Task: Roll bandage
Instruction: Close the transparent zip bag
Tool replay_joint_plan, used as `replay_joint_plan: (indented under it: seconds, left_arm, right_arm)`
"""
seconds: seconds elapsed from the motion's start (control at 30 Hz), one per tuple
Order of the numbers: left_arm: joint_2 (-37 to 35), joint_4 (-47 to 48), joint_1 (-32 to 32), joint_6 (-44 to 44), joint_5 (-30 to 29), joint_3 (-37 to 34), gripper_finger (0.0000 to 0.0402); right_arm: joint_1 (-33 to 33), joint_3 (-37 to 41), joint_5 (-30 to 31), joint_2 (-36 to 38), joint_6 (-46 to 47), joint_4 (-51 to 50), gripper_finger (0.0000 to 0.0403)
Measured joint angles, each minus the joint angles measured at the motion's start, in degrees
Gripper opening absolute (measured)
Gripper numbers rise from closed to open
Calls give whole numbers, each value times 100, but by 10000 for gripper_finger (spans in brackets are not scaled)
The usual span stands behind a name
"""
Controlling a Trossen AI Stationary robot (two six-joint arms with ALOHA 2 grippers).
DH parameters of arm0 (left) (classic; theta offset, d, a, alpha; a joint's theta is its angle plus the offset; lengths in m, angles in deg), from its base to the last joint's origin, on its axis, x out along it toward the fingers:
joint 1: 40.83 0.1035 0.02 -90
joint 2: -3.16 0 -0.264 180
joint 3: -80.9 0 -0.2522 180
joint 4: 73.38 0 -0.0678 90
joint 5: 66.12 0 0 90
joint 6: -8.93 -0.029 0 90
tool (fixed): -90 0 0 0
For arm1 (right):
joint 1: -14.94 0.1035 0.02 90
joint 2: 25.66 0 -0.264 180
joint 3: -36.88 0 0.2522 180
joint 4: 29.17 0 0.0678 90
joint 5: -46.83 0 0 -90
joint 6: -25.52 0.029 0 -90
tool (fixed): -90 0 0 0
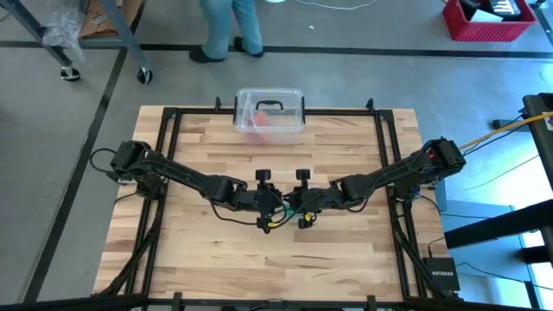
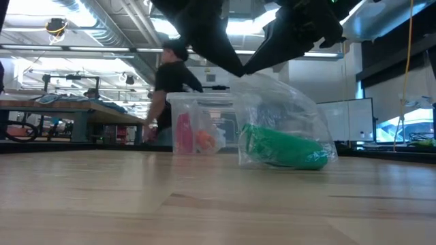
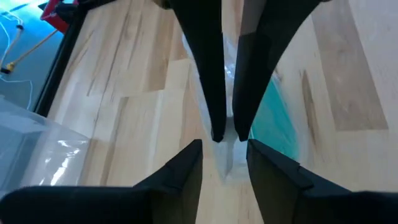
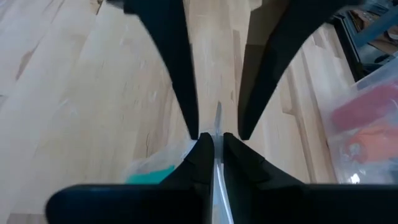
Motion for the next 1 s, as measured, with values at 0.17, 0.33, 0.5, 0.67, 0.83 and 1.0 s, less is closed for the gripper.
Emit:
replay_joint_plan:
  seconds: [0.17, 0.33, 0.5, 0.67, 0.83, 1.0]
  left_arm:
    - [-35, 14, -33, -57, -22, 0, 77]
    - [-35, 19, -33, -54, -164, 0, 9]
    - [-35, 31, -86, -7, -811, 0, 3]
    - [-31, 17, -171, 64, -1391, 0, 2]
    - [-28, 48, -173, 139, -1666, 0, 1]
    - [-28, 267, -162, 167, -1889, 0, 0]
  right_arm:
    - [0, 0, 0, 0, 0, 2, 26]
    - [0, 0, 9, 0, 0, -11, 26]
    - [0, -6, 293, 7, 186, 33, 26]
    - [-2, -17, 385, 9, 362, 64, 26]
    - [-4, -20, 425, 11, 459, 15, 26]
    - [3, -22, 601, 26, 474, -456, 26]
